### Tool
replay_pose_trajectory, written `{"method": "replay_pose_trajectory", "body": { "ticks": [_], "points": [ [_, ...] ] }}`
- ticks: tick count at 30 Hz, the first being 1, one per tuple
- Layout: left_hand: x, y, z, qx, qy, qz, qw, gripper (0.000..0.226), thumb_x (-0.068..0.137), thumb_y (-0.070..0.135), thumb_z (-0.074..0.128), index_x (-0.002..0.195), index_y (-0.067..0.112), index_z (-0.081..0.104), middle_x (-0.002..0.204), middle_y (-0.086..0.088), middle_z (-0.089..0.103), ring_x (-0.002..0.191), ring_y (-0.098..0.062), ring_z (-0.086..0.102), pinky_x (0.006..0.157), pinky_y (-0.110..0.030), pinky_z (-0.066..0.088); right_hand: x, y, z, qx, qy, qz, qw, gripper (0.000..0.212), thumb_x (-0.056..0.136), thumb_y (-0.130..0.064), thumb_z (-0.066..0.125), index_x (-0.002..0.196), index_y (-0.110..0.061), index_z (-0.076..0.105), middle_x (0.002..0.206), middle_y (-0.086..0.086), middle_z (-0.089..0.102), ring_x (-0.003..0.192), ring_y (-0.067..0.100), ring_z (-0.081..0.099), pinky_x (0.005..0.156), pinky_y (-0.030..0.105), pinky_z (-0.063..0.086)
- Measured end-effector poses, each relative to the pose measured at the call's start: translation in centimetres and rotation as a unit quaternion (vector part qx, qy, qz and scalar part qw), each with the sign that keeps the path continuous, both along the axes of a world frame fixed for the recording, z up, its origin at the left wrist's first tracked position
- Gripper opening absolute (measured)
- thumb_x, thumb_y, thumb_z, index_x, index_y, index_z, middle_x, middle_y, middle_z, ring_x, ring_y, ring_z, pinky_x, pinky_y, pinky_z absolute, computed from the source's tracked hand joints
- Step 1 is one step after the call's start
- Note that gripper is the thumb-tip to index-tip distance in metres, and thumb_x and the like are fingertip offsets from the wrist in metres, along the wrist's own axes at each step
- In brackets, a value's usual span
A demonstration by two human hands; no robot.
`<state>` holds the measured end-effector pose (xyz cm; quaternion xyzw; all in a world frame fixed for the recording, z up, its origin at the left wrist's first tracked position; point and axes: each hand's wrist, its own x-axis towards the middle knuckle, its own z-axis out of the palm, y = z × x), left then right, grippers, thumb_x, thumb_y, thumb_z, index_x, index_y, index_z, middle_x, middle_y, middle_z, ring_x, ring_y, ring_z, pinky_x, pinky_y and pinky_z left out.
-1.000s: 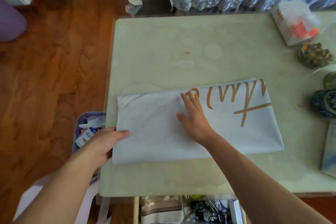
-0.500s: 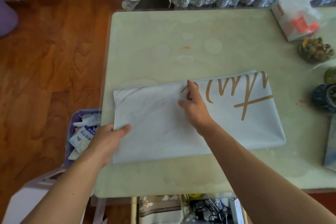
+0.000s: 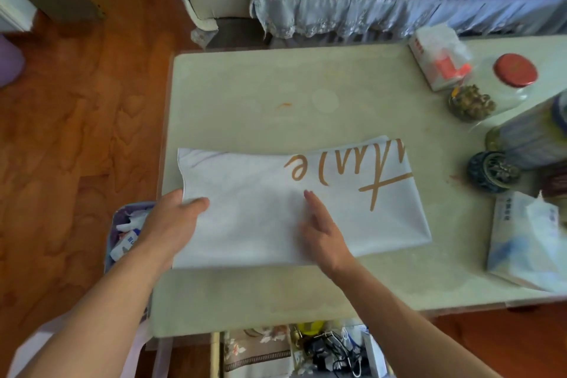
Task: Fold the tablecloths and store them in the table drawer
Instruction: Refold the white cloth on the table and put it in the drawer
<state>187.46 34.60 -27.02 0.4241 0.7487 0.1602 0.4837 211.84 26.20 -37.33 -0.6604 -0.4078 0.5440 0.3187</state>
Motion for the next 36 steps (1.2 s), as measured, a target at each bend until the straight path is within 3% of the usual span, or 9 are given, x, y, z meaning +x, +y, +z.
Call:
{"method": "replay_pose_trajectory", "body": {
  "ticks": [6, 9, 12, 15, 20, 23, 27, 30, 36],
  "points": [
    [5.7, -0.1, 3.2, -0.012, -0.064, -0.065, 0.996, 0.022, 0.071, 0.028, 0.069, 0.091, 0.022, 0.078, 0.092, 0.004, 0.080, 0.090, -0.023, 0.076, 0.095, -0.052, 0.055, -2.5, -0.6, -3.8, 0.098, -0.159, 0.037, 0.982, 0.052, 0.102, -0.018, 0.037, 0.154, -0.023, 0.036, 0.164, -0.004, 0.024, 0.154, 0.013, 0.007, 0.126, 0.031, 0.010],
    [10.1, -0.7, 5.4, 0.011, -0.084, -0.053, 0.995, 0.019, 0.074, 0.023, 0.065, 0.089, 0.028, 0.076, 0.091, 0.005, 0.079, 0.089, -0.022, 0.076, 0.094, -0.052, 0.056, 0.9, -0.1, -0.8, -0.010, 0.005, 0.054, 0.998, 0.053, 0.100, -0.006, 0.043, 0.151, -0.020, 0.042, 0.161, 0.002, 0.031, 0.148, 0.011, 0.022, 0.119, 0.016, 0.017],
    [15.6, -1.7, 6.5, 0.033, -0.103, -0.069, 0.992, 0.023, 0.069, 0.027, 0.060, 0.088, 0.018, 0.070, 0.094, -0.010, 0.076, 0.083, -0.025, 0.073, 0.082, -0.044, 0.057, 7.6, 2.3, 4.9, -0.141, 0.262, 0.018, 0.955, 0.048, 0.105, -0.033, 0.047, 0.151, -0.022, 0.042, 0.155, -0.002, 0.040, 0.141, 0.021, 0.042, 0.119, 0.038, 0.033],
    [23.3, -3.0, 4.8, 0.065, -0.065, -0.111, 0.990, 0.024, 0.081, 0.034, 0.065, 0.081, 0.011, 0.056, 0.109, -0.014, 0.052, 0.073, -0.020, 0.060, 0.070, -0.034, 0.046, 15.5, 4.7, 10.3, -0.120, 0.373, -0.071, 0.917, 0.059, 0.100, -0.055, 0.043, 0.146, -0.019, 0.049, 0.135, 0.005, 0.057, 0.107, 0.025, 0.066, 0.091, 0.048, 0.054],
    [34.5, -5.3, -2.0, 0.036, -0.052, -0.276, 0.959, 0.032, 0.098, 0.038, 0.057, 0.114, 0.011, 0.062, 0.131, -0.007, 0.048, 0.124, -0.024, 0.049, 0.108, -0.032, 0.037, 22.2, 8.3, 9.7, -0.166, 0.063, -0.042, 0.983, 0.083, 0.067, -0.060, 0.077, 0.129, -0.009, 0.059, 0.121, 0.008, 0.069, 0.108, 0.031, 0.067, 0.099, 0.047, 0.052],
    [33.4, -7.2, -7.4, 0.065, 0.028, -0.355, 0.932, 0.041, 0.100, 0.037, 0.052, 0.133, 0.013, 0.056, 0.141, -0.008, 0.053, 0.134, -0.026, 0.047, 0.110, -0.030, 0.034, 21.9, 7.8, 4.8, -0.172, -0.233, -0.013, 0.957, 0.058, 0.089, -0.042, 0.069, 0.129, -0.006, 0.049, 0.128, 0.014, 0.060, 0.115, 0.035, 0.058, 0.091, 0.038, 0.048],
    [26.3, -9.9, -11.1, 0.185, 0.274, -0.282, 0.901, 0.059, 0.096, 0.056, 0.032, 0.146, 0.031, 0.050, 0.161, -0.017, 0.031, 0.145, -0.043, 0.032, 0.116, -0.056, 0.031, 20.5, 6.3, 1.6, -0.118, -0.297, -0.061, 0.946, 0.037, 0.098, -0.024, 0.056, 0.125, 0.000, 0.045, 0.130, 0.025, 0.056, 0.120, 0.042, 0.054, 0.092, 0.040, 0.043],
    [21.7, -11.2, -12.5, 0.120, 0.266, -0.299, 0.909, 0.073, 0.093, 0.076, 0.016, 0.158, 0.042, 0.024, 0.169, -0.012, 0.001, 0.152, -0.042, 0.013, 0.122, -0.056, 0.021, 20.4, 5.5, 1.0, -0.158, -0.316, -0.049, 0.934, 0.043, 0.097, -0.024, 0.056, 0.129, 0.003, 0.047, 0.135, 0.024, 0.053, 0.125, 0.040, 0.051, 0.097, 0.037, 0.042],
    [18.6, -12.9, -12.7, 0.151, 0.221, -0.323, 0.908, 0.111, 0.079, 0.062, 0.073, 0.161, 0.037, 0.002, 0.168, -0.012, -0.007, 0.154, -0.034, 0.015, 0.118, -0.045, 0.035, 20.7, 5.0, 2.4, -0.196, -0.321, -0.032, 0.926, 0.042, 0.100, -0.033, 0.051, 0.126, 0.000, 0.051, 0.129, 0.023, 0.059, 0.119, 0.041, 0.055, 0.093, 0.038, 0.044]
  ]
}}
